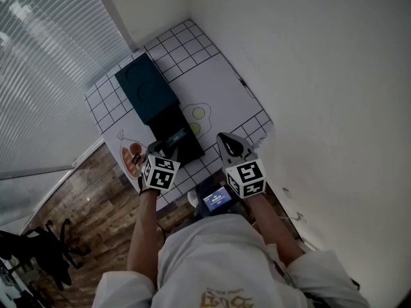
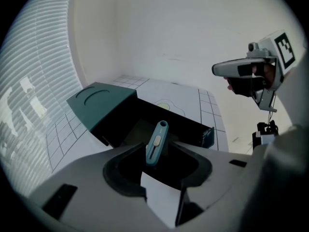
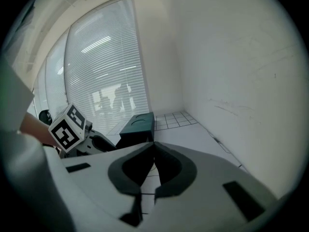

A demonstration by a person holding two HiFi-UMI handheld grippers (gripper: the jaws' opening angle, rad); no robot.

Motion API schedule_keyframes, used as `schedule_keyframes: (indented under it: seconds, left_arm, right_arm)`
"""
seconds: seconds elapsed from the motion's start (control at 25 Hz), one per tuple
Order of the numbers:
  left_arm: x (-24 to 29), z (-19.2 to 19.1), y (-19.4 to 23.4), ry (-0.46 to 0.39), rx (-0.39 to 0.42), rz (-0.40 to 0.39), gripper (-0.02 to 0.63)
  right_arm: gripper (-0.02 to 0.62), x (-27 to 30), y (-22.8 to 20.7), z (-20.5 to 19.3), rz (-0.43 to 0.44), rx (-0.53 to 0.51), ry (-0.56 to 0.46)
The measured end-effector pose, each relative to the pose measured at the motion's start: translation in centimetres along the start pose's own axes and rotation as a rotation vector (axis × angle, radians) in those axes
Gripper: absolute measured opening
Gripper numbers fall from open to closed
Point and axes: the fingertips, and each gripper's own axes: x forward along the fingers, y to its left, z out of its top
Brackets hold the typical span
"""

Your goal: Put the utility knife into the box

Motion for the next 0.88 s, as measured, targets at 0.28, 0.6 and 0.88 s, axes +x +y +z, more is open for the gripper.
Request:
schedule_keyframes:
  seconds: [0.28,0.6,0.88]
  left_arm:
    - [-4.8,2.0,0.3,-0.198,-0.096,0.028,0.009]
    - [-15.5,5.6,1.5,-0.549,-0.137,0.163,0.008]
    - [-22.8,8.3,0.7,-0.723,-0.114,0.225,0.008]
  right_arm:
    - [0.006,-1.5,1.1,1.0,-0.008,-0.009,-0.036]
    - [0.007,-4.6,3.9,5.4,0.007,-0.033,-0.168]
    - [0.006,-7.6,6.2,9.4,0.007,-0.082,-0.284]
